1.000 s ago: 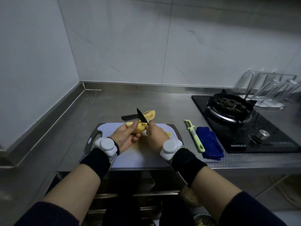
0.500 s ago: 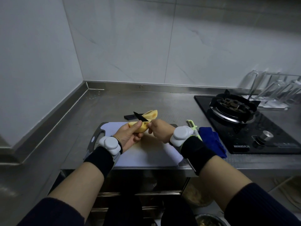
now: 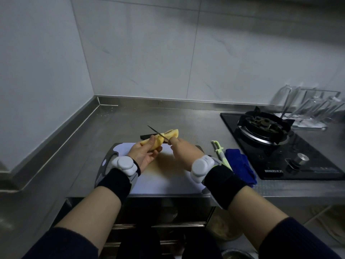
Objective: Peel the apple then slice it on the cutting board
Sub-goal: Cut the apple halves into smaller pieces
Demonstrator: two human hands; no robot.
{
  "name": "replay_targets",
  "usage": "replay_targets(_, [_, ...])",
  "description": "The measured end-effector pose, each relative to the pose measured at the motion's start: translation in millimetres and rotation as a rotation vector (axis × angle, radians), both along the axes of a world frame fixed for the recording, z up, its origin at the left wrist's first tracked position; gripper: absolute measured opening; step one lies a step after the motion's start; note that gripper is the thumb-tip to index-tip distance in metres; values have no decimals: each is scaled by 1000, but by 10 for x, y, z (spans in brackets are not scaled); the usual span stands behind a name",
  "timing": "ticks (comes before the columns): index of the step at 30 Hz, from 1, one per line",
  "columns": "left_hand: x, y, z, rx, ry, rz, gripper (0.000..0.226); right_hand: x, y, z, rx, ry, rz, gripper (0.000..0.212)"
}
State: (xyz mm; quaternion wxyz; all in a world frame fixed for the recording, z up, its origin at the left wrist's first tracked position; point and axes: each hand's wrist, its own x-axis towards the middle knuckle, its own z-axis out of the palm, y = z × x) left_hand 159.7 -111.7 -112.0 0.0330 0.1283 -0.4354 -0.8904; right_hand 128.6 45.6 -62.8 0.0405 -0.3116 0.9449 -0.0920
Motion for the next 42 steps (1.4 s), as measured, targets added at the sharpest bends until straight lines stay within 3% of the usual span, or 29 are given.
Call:
replay_targets(6, [11, -11, -19, -14, 65, -8, 43, 11, -45, -110, 68, 57, 27, 40])
replay_targets(14, [12, 10, -31, -44, 95, -8, 54, 125, -61, -71, 140, 129, 23, 28])
replay_targets(19, [-5, 11, -60, -65, 71, -34, 28, 196, -81, 9, 153, 86, 3, 22])
replay_targets(29, [26, 1, -50, -230, 74, -114, 14, 32, -69, -6, 274, 132, 31, 24])
replay_targets(35, [47, 19, 30, -332, 33, -177, 20, 26, 55, -50, 16, 159, -53, 24])
replay_targets(39, [59, 52, 40, -425, -9, -192, 53, -3, 82, -96, -20, 145, 21, 28])
replay_targets(42, [98, 110, 83, -528, 42, -226, 26, -59, 123, -110, -104, 112, 35, 21])
